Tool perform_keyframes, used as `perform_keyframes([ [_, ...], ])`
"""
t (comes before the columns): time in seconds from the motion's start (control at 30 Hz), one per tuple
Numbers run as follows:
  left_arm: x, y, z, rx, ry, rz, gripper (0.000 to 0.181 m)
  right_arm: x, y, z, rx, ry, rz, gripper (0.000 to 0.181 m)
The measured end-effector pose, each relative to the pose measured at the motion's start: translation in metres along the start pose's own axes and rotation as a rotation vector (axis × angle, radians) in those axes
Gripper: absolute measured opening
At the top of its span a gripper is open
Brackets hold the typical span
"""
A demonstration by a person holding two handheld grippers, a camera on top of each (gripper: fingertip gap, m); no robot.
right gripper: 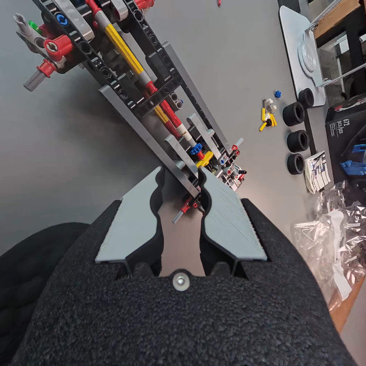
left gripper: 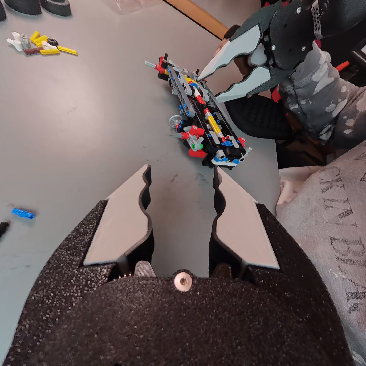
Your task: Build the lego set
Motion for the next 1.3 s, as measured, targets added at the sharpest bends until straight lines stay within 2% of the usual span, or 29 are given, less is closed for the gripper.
perform_keyframes([
  [0.03,-0.002,-0.002,-0.004,0.023,-0.011,-0.003,0.063,0.003,-0.005,0.004,-0.009,0.015,-0.008,0.027],
  [0.1,-0.007,-0.005,-0.011,0.073,-0.035,-0.01,0.064,0.01,-0.014,0.013,-0.038,0.049,-0.005,0.015],
  [0.37,-0.021,-0.013,-0.032,0.21,-0.147,0.027,0.069,0.018,-0.051,0.047,-0.033,0.084,0.102,0.014],
  [0.5,-0.023,-0.017,-0.038,0.268,-0.212,0.075,0.076,0.018,-0.062,0.051,-0.004,0.052,0.146,0.015],
  [0.57,-0.024,-0.022,-0.045,0.336,-0.268,0.113,0.078,0.022,-0.069,0.043,0.082,0.025,0.2,0.016],
  [0.73,-0.027,-0.031,-0.062,0.489,-0.381,0.161,0.082,0.058,-0.087,0.01,0.483,0.034,0.438,0.026],
  [0.83,-0.031,-0.032,-0.069,0.543,-0.417,0.155,0.079,0.084,-0.083,0.002,0.662,0.125,0.529,0.033],
  [0.93,-0.034,-0.032,-0.076,0.589,-0.452,0.155,0.077,0.1,-0.063,0.009,0.766,0.279,0.586,0.034],
  [1.13,-0.044,-0.031,-0.09,0.64,-0.522,0.135,0.075,0.101,-0.021,0.02,0.769,0.435,0.701,0.042],
  [1.3,-0.052,-0.03,-0.099,0.665,-0.533,0.092,0.075,0.108,-0.011,0.022,0.803,0.435,0.77,0.025],
])
Point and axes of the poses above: each gripper's, where its closed fingertips meet, z out along the fingers, y out of its underside, x = y × z across the jaws, the point moved 7 cm from there along -z, back along the fingers, and after that the axes turned 6 degrees about -z, right-handed, at the moved point
